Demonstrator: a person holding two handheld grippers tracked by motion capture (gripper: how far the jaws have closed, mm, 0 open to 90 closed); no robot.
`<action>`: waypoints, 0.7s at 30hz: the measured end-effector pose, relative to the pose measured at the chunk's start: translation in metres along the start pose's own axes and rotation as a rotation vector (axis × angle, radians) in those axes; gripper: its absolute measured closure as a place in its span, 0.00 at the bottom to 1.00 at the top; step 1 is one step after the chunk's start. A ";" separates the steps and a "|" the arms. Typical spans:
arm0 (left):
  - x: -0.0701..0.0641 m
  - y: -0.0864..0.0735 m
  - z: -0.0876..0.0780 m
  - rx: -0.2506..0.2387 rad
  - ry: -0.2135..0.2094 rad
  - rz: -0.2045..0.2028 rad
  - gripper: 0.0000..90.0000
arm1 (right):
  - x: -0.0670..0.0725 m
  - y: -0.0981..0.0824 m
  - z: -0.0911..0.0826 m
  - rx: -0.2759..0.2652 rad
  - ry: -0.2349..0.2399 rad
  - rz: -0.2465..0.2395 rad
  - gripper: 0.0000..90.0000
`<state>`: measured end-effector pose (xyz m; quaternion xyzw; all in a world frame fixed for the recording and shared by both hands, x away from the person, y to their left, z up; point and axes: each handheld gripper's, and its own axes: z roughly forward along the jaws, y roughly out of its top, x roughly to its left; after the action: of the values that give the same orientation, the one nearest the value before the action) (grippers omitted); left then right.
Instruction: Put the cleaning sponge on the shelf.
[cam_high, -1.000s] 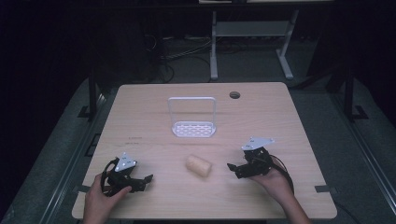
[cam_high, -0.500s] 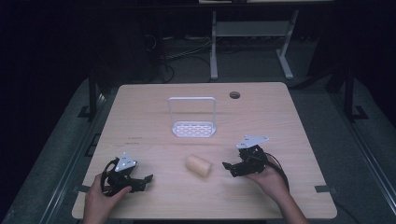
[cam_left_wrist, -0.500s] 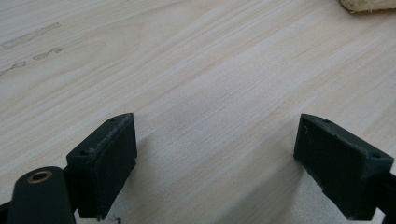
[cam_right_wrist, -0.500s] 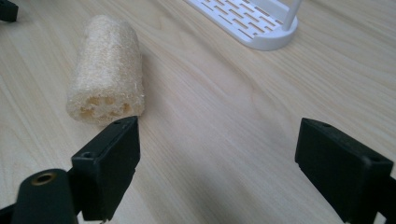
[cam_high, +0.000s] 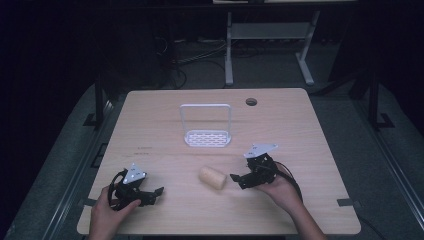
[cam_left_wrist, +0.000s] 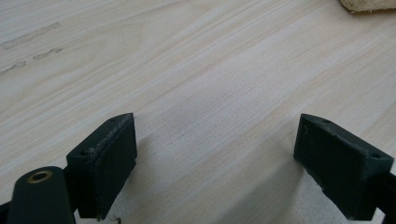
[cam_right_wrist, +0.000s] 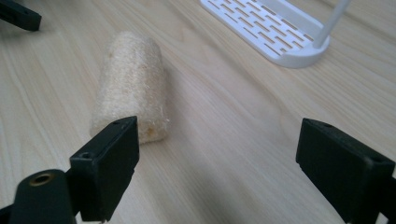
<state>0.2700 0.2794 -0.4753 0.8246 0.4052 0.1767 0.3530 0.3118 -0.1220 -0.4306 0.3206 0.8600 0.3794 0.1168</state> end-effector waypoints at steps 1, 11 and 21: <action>0.000 0.000 0.000 0.000 0.000 0.000 0.14 | 0.001 0.001 0.001 0.000 0.001 0.000 0.15; 0.000 0.000 0.000 0.002 0.000 0.000 0.14 | 0.009 0.012 0.008 -0.005 0.038 -0.021 0.15; 0.000 0.000 0.000 0.002 0.000 0.000 0.14 | 0.018 0.022 0.015 -0.006 0.062 -0.035 0.15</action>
<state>0.2700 0.2794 -0.4751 0.8249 0.4055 0.1761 0.3523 0.3147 -0.0908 -0.4240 0.2933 0.8676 0.3894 0.0977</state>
